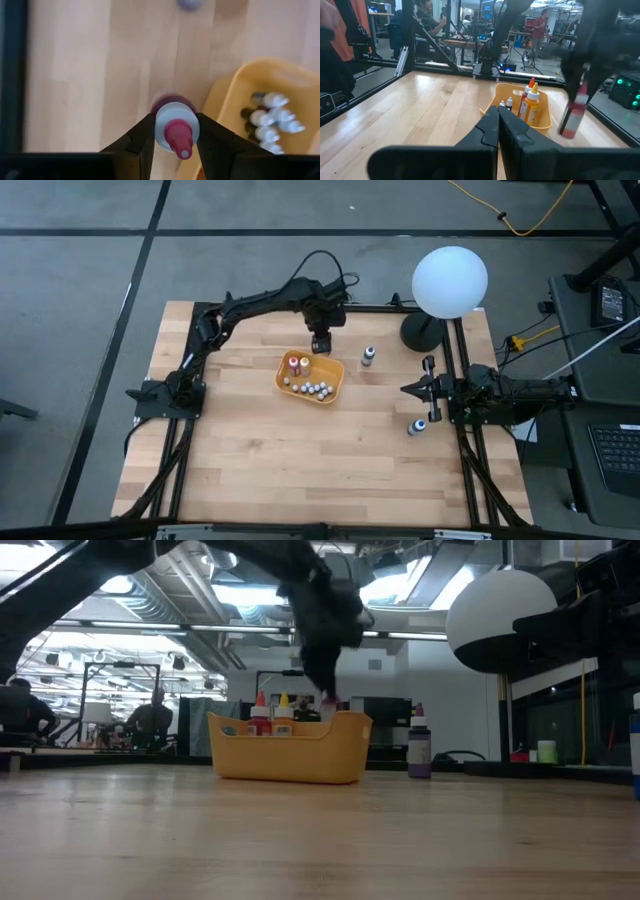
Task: Pick & Place food coloring
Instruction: Put the large red food coloring bottle into the yellow bin
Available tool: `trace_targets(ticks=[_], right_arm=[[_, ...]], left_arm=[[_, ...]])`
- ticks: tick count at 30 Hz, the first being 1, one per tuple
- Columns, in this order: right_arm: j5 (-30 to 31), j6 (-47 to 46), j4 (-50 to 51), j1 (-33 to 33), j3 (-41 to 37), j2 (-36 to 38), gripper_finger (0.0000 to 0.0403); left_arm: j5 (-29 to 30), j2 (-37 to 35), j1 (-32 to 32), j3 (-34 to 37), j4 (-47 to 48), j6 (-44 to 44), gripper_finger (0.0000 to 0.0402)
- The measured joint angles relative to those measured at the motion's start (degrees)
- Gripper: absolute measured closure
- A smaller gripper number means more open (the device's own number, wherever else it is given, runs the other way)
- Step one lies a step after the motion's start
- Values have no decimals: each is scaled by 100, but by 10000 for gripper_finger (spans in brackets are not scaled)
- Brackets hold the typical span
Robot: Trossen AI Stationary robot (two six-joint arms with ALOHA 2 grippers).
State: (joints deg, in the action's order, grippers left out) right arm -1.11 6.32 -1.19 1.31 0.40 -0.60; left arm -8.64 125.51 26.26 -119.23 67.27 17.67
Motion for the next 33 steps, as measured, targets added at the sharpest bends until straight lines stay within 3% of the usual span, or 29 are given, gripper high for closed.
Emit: trace_targets(ticks=[10,22,33], right_arm=[[0,0,2,0,-2,0,395],[1,-1,2,-1,-2,0,395],[1,0,1,0,0,0,395]], left_arm=[[14,-15,-237,-1555,472,-384,285],[186,-306,-954,-1504,1512,-958,285],[857,-323,-1597,-1245,1739,-1107,284]])
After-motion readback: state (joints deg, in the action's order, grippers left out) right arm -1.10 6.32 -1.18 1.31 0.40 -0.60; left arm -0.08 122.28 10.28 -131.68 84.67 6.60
